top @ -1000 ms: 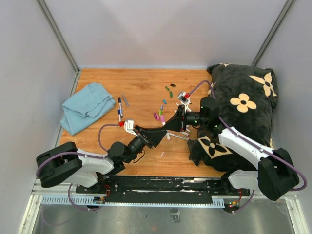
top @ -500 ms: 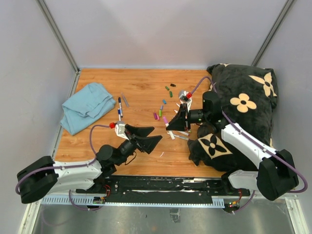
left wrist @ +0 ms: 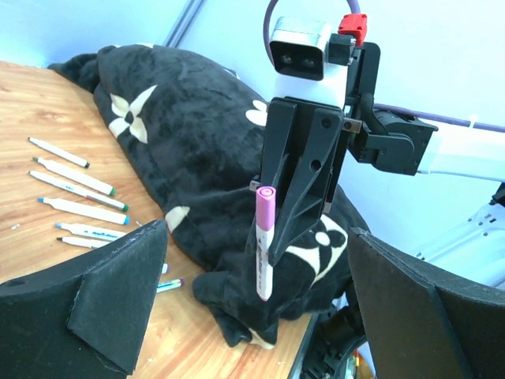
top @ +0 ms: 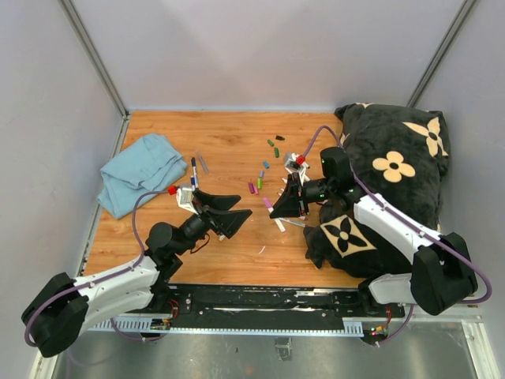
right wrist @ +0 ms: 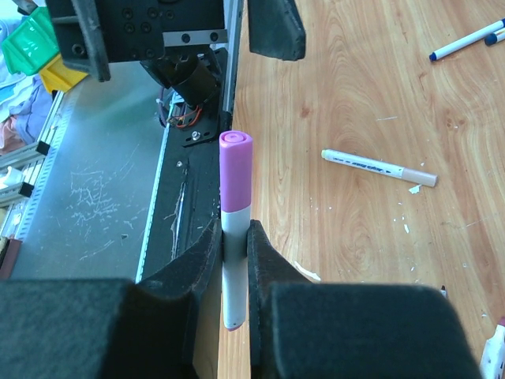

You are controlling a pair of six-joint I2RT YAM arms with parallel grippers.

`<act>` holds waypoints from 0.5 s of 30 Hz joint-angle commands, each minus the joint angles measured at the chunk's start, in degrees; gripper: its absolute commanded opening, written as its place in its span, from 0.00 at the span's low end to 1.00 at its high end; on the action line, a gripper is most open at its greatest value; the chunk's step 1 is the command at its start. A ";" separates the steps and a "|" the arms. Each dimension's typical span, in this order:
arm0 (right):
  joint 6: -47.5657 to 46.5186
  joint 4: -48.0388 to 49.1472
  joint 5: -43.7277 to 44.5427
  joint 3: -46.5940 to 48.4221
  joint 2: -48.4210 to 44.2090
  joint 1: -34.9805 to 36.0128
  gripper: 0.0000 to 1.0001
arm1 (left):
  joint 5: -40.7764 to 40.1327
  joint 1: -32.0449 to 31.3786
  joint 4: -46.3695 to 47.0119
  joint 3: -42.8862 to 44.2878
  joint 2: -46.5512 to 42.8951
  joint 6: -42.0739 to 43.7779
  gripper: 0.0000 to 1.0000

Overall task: Open the pen caps
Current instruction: Open the pen cap from the pen.

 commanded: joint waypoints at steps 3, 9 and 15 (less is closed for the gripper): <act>-2.99 -1.94 -2.26 2.26 0.44 -1.67 0.03 | 7.96 4.09 2.88 1.89 2.44 -5.04 0.99; -3.32 -2.49 -2.80 2.56 1.01 -1.66 0.03 | 8.81 4.34 4.90 2.05 4.60 -5.14 0.99; -3.34 -2.71 -3.07 2.80 1.35 -1.71 0.04 | 11.03 4.41 7.75 2.44 7.54 -6.46 0.99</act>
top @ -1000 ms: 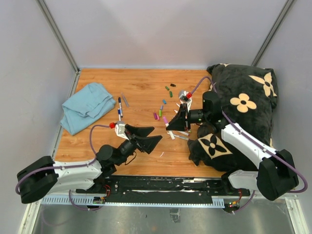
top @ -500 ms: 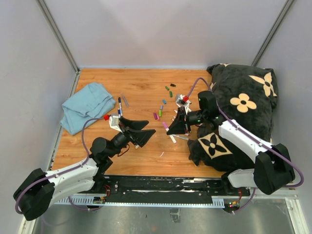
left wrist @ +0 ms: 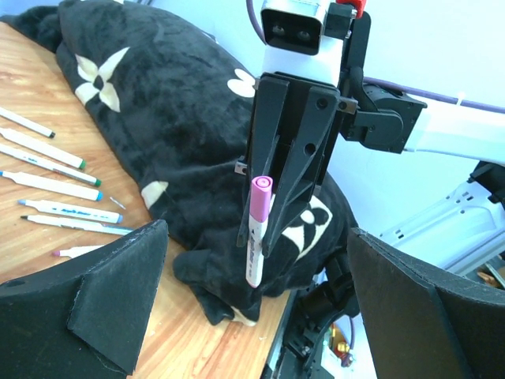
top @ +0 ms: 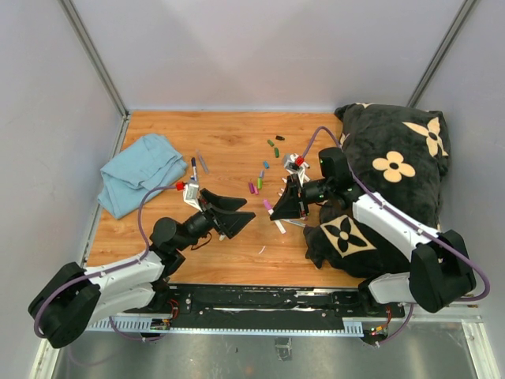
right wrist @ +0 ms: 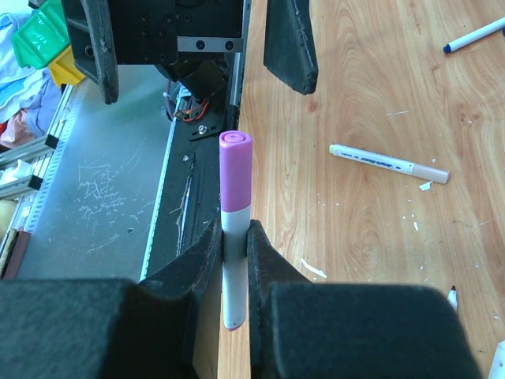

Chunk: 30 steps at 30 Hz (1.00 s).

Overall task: Open the pen caps
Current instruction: Open the pen cap from the pen.

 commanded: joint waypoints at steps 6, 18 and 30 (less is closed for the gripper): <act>-1.41 -0.79 -1.83 2.43 0.35 -1.67 0.05 | 4.18 0.65 9.88 1.53 5.40 -3.79 0.99; -1.51 -0.89 -2.37 2.63 0.32 -1.67 0.05 | 4.05 0.65 11.53 1.10 6.82 -4.68 0.99; -1.64 -1.00 -2.70 2.69 0.57 -1.67 0.05 | 3.32 0.65 10.49 0.65 5.93 -3.91 0.99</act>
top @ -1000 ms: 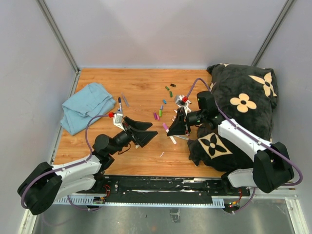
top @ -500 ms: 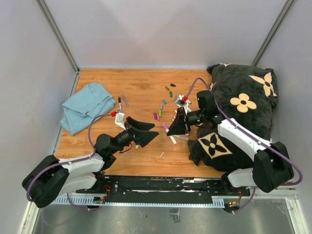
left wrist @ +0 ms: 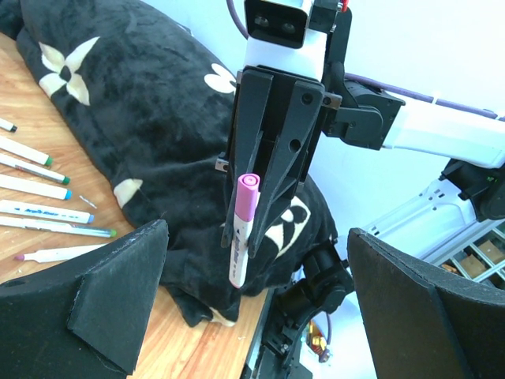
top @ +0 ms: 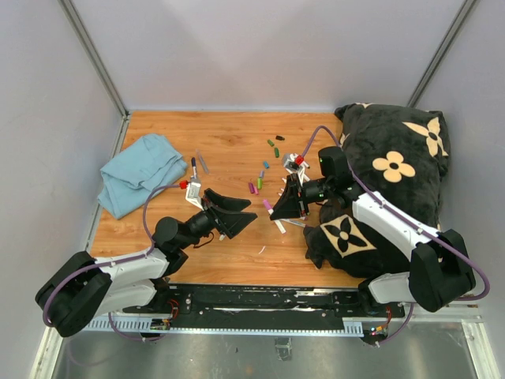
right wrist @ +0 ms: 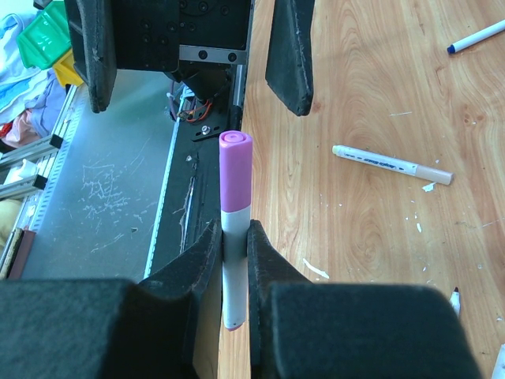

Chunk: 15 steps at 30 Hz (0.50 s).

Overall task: Open the pen caps
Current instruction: Open the pen cap from the pen.

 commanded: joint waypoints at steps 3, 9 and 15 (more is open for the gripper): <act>-1.53 -0.09 -2.08 1.92 0.34 -1.63 0.05 | -0.06 0.39 1.78 0.54 -0.89 0.67 0.99; -1.59 -0.13 -2.17 1.93 0.33 -1.67 0.06 | -0.50 0.39 2.13 0.46 -1.17 0.57 0.99; -1.62 -0.14 -2.26 2.00 0.36 -1.67 0.06 | -0.52 0.39 2.28 0.31 -0.97 0.50 0.99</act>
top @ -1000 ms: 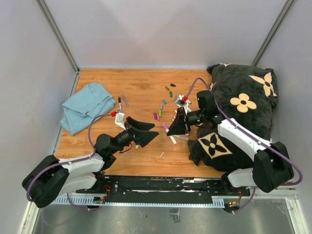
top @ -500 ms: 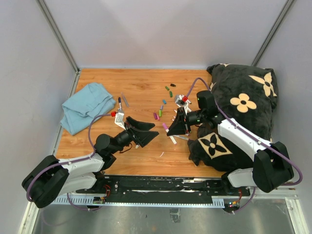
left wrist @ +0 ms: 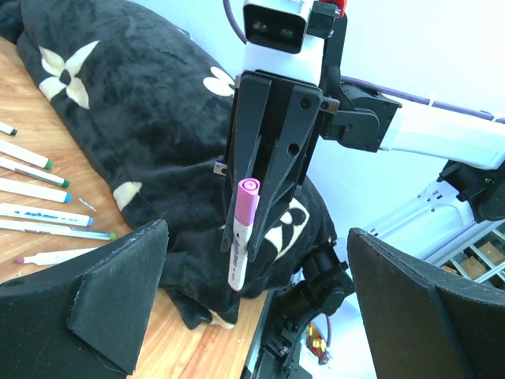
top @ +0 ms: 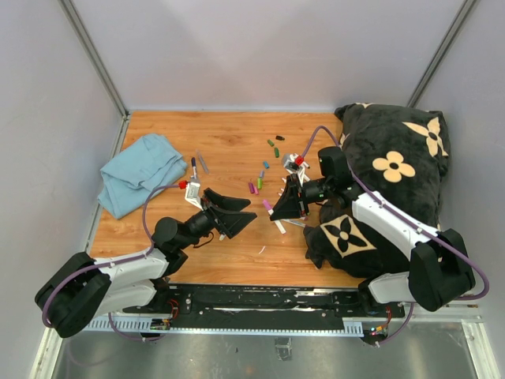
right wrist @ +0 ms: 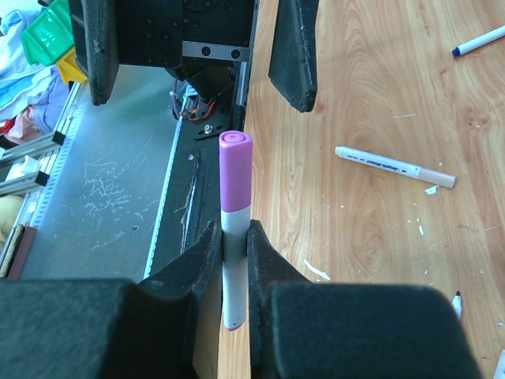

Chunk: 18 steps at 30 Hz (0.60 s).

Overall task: Open the pen caps
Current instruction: Open the pen cap from the pen.

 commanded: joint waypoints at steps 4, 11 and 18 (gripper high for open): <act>-1.09 -0.19 -1.58 1.99 0.18 -1.67 0.05 | -0.26 0.39 2.95 0.06 -0.15 0.31 0.99; -1.10 -0.28 -1.60 1.99 0.13 -1.67 0.06 | -0.51 0.39 3.18 -0.31 -0.12 0.13 0.99; -1.09 -0.29 -1.71 1.99 -0.09 -1.67 0.06 | -0.69 0.39 3.30 -0.45 -0.04 -0.05 0.99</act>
